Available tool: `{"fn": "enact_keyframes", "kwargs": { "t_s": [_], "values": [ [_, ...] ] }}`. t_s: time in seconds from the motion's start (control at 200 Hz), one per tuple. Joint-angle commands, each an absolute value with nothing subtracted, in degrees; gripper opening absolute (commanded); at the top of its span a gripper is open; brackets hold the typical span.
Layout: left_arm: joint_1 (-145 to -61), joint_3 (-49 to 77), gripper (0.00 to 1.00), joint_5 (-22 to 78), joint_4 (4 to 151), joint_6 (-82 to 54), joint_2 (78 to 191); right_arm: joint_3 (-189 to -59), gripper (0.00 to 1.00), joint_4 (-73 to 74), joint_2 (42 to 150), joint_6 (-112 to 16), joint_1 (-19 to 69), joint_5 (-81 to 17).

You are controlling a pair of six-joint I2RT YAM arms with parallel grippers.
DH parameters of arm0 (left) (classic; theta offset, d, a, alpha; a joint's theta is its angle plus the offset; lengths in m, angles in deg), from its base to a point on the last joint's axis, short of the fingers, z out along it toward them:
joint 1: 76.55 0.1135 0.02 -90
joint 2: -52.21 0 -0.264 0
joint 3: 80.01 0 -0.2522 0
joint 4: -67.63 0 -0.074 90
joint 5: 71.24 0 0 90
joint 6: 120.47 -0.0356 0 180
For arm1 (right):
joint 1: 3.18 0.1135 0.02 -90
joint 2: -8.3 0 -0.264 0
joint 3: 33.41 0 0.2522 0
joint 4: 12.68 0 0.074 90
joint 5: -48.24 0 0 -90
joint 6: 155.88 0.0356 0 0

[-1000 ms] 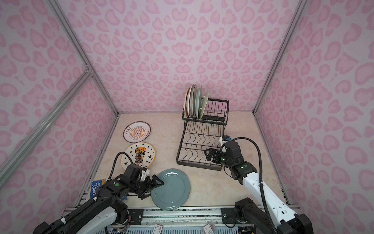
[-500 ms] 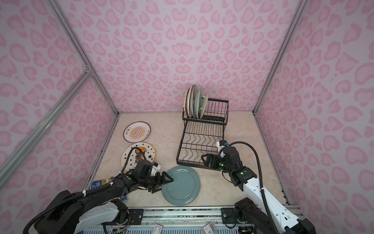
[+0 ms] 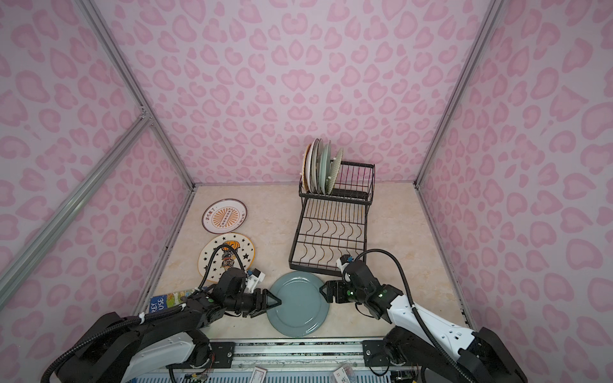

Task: Load the plates into the dish rack
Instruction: 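Grasp the teal plate rim with the left gripper while the right grips the opposite rim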

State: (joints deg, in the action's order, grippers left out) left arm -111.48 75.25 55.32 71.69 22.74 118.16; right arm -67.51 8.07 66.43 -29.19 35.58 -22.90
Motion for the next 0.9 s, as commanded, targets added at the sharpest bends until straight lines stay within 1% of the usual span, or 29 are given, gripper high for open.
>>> {"fn": "enact_keyframes", "kwargs": {
  "t_s": [0.0, 0.12, 0.32, 0.365, 0.415, 0.43, 0.555, 0.635, 0.785, 0.895],
  "values": [
    [-111.52, 76.35, 0.54, 53.72, 75.42, 21.29, 120.55, -67.72, 0.93, 1.94, 70.00, -27.71, 37.13, -23.75],
    [-111.42, 77.69, 0.47, 55.24, 68.64, 22.58, 123.96, -67.95, 0.92, -0.07, 73.42, -27.20, 37.40, -22.61],
    [-111.17, 78.77, 0.41, 58.24, 57.22, 26.08, 132.91, -68.60, 0.91, -1.94, 77.58, -27.29, 37.42, -20.89],
    [-111.14, 79.18, 0.37, 58.69, 54.20, 27.12, 134.29, -68.79, 0.91, -2.31, 78.37, -27.21, 37.47, -20.59],
    [-111.13, 79.69, 0.37, 59.08, 51.75, 27.98, 135.34, -69.08, 0.91, -2.64, 79.11, -27.11, 37.59, -20.25],
    [-111.16, 79.72, 0.33, 59.06, 51.36, 28.16, 135.50, -69.10, 0.91, -2.82, 79.28, -27.05, 37.67, -20.16],
    [-111.16, 79.70, 0.26, 58.95, 49.53, 29.10, 134.15, -69.71, 0.91, -3.49, 80.28, -26.72, 38.34, -19.83],
    [-111.15, 79.34, 0.18, 58.84, 48.94, 29.87, 132.10, -70.16, 0.90, -3.58, 80.46, -26.67, 38.65, -19.80],
    [-111.17, 78.44, 0.13, 57.67, 50.23, 30.95, 127.47, -70.89, 0.91, -3.41, 80.28, -26.50, 38.74, -19.44],
    [-111.14, 78.15, 0.05, 56.41, 51.28, 32.28, 124.57, -71.60, 0.91, -3.07, 80.46, -26.54, 38.74, -19.10]
  ]
}}
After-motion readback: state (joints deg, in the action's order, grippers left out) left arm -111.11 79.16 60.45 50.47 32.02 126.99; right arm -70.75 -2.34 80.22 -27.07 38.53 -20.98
